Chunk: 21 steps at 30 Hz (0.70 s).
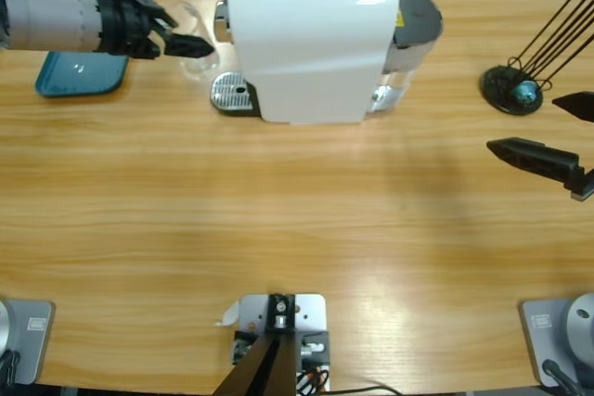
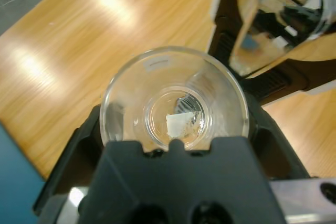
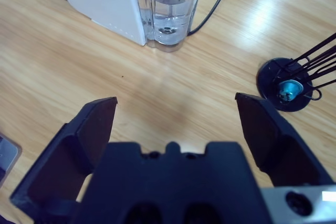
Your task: Pour coffee
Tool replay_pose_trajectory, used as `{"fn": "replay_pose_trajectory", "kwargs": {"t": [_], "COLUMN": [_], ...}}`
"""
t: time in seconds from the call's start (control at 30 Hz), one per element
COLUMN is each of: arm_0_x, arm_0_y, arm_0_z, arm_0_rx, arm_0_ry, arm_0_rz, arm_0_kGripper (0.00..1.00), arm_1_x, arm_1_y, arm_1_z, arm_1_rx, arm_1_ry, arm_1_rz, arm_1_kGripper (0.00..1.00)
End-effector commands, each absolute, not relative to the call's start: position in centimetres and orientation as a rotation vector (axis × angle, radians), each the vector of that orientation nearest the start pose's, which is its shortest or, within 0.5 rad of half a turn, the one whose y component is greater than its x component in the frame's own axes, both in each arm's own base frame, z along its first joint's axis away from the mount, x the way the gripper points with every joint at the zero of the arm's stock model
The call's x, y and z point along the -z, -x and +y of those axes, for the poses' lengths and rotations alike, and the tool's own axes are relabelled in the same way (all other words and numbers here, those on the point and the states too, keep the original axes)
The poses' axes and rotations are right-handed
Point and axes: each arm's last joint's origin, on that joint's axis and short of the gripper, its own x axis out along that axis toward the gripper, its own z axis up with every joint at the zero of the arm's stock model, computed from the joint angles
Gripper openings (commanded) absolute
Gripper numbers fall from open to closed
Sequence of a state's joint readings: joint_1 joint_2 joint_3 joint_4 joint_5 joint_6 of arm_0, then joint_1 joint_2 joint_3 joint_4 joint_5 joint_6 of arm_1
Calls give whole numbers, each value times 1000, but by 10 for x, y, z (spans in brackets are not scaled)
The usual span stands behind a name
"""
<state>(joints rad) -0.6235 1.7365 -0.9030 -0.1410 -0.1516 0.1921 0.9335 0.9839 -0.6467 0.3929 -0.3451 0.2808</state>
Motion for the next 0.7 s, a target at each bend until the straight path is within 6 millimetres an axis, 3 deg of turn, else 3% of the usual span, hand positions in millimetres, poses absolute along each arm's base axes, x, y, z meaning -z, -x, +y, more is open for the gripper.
{"fn": "replay_pose_trajectory", "kwargs": {"t": [0.03,0.37,0.57,0.6,0.63,0.67,0.7], "arm_0_x": [-218,-192,-186,-186,-186,-186,-186], "arm_0_y": [-270,-271,-271,-271,-271,-271,-270], "arm_0_z": [-229,-243,-245,-245,-244,-244,-243], "arm_0_rx": [884,931,934,932,930,930,930], "arm_0_ry": [-377,-385,-391,-390,-389,-390,-390], "arm_0_rz": [671,713,726,727,728,730,732], "arm_0_kGripper": [480,485,502,572,773,912,973], "arm_1_x": [-291,-290,-290,-290,-290,-290,-290], "arm_1_y": [-79,-78,-78,-78,-78,-78,-78], "arm_1_z": [74,73,73,73,73,73,73], "arm_1_rx": [-451,-452,-452,-452,-452,-452,-452], "arm_1_ry": [157,156,156,156,156,156,156], "arm_1_rz": [660,659,659,660,660,660,660], "arm_1_kGripper": [977,977,977,977,977,977,977]}}
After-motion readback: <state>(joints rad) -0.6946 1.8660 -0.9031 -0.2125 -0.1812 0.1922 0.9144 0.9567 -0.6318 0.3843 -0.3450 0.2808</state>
